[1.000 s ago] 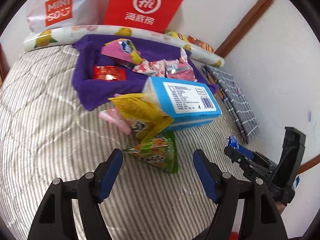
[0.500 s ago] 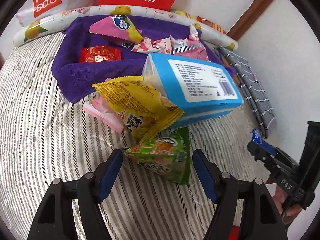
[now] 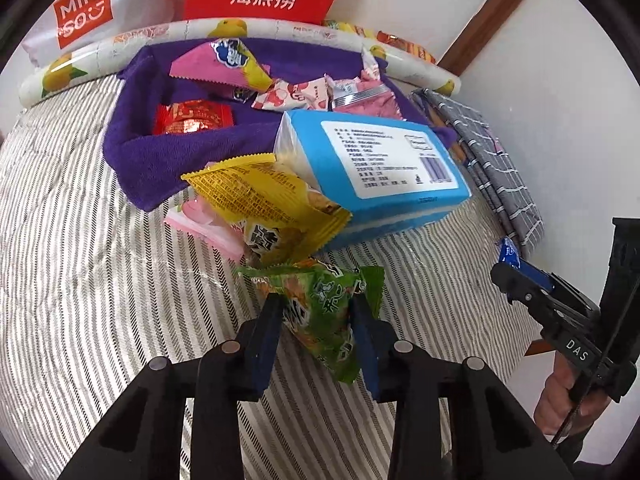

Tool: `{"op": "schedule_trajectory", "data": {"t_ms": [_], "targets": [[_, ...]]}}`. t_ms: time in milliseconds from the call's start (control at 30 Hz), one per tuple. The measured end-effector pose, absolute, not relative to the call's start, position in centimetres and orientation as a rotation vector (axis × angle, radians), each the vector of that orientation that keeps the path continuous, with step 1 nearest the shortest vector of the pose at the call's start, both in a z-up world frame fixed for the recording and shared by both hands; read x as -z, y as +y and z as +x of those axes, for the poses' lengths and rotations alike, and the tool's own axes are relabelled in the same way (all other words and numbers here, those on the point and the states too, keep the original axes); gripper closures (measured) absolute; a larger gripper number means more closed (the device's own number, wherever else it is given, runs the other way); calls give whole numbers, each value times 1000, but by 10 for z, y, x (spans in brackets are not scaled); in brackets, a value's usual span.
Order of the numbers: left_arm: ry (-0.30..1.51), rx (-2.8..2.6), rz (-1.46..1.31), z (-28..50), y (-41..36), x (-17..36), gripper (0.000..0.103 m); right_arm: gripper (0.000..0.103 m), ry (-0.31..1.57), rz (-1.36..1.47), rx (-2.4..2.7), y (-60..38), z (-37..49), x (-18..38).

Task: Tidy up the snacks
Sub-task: 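Grasp the green snack bag with the left tool while the right tool holds the blue packet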

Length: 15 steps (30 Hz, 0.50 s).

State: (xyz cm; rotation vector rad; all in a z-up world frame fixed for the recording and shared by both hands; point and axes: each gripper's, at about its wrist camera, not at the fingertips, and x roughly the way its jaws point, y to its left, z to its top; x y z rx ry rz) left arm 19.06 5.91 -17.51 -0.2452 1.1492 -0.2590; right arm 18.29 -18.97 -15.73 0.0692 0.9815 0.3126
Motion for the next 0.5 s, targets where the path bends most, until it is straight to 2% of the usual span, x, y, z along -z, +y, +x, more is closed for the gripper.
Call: {"op": "schedule_trajectory", "data": {"t_ms": [500], "targets": [[1048, 263, -262, 164, 71, 140, 72, 58, 930, 51, -348, -178, 168, 131]]}}
